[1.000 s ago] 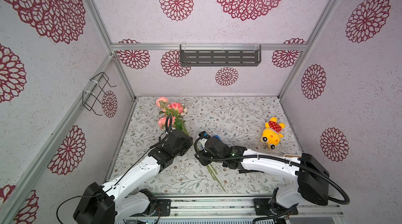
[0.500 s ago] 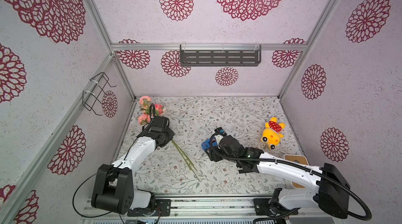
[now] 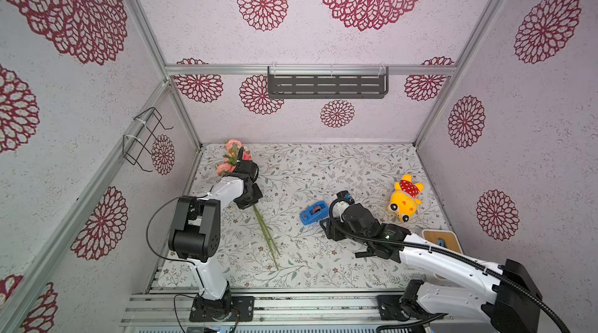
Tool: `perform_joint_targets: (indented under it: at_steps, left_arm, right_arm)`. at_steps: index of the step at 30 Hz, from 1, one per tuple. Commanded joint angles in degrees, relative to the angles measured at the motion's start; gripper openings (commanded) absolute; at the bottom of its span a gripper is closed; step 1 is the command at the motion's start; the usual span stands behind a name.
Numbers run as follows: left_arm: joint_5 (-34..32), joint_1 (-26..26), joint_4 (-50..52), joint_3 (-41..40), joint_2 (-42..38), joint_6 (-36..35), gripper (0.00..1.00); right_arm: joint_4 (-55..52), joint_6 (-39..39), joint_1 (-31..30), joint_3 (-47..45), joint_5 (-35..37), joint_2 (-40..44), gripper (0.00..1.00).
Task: Wrap bouquets with tape
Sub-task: Place the wrapped bouquet at the center of the board, then reset both arms
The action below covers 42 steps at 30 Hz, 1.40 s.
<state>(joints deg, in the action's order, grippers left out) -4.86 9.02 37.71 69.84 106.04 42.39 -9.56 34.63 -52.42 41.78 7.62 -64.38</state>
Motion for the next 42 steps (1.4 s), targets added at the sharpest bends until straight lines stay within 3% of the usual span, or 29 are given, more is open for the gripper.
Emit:
perform_joint_targets:
  at_steps: [1, 7, 13, 18, 19, 21, 25, 29, 32, 34, 37, 41, 42]
  left_arm:
    - [-2.1, -0.8, 3.0, 2.3, 3.6, -1.0, 0.05]
    - [-3.7, -0.8, 2.9, 1.9, 5.6, -0.7, 0.21]
    - [-4.6, -0.2, 3.2, 1.3, 1.3, 0.1, 0.55]
    - [-7.5, 1.7, 5.8, 2.2, -6.3, 0.3, 0.84]
    - [-8.2, 2.3, 6.3, 2.5, -8.2, -0.2, 0.99]
    - [-9.4, 3.7, 6.5, 2.9, -12.2, -1.4, 0.98]
    - [-16.3, 6.8, 1.3, -0.3, -21.5, -6.2, 0.98]
    - [-22.0, 5.3, -13.8, -11.7, -31.5, -14.7, 0.98]
    - [-27.1, 4.4, -26.8, -22.5, -38.1, -22.2, 0.98]
    - [-27.7, 1.3, -32.7, -28.6, -41.5, -22.9, 0.98]
    - [-26.1, -3.2, -36.7, -33.1, -41.9, -25.5, 0.98]
    - [-27.4, -4.0, -50.8, -39.9, -39.5, -32.5, 0.98]
    - [-26.8, -4.6, -54.1, -41.4, -39.3, -32.9, 0.98]
  right_arm:
    - [-0.9, 0.8, 0.9, -0.4, 1.4, 2.1, 0.67]
    - [-1.7, 0.7, 1.7, -1.0, 1.4, 2.4, 0.68]
    - [-2.3, -0.1, 3.8, -0.6, 2.4, 3.2, 0.75]
    - [-1.7, -4.1, 6.1, -0.6, 7.4, 6.1, 0.84]
    - [-1.6, -4.4, 6.7, -0.7, 10.1, 7.0, 0.87]
    - [-2.1, -4.8, 8.4, -0.9, 15.3, 8.6, 0.99]
    - [6.2, -8.4, 13.7, -6.7, 22.7, 12.2, 0.98]
    - [19.2, -9.0, 25.3, -15.9, 26.2, 14.0, 0.81]
    - [38.1, -17.7, 32.0, -25.1, 26.5, 14.4, 0.72]
    - [41.6, -19.2, 37.6, -26.6, 25.5, 12.1, 0.71]
    - [37.1, -20.3, 44.2, -22.5, 26.0, 4.6, 0.76]
    - [47.1, -33.3, 45.9, -21.2, 24.4, -6.6, 0.79]
    - [50.7, -33.5, 46.5, -21.9, 23.8, -8.9, 0.79]
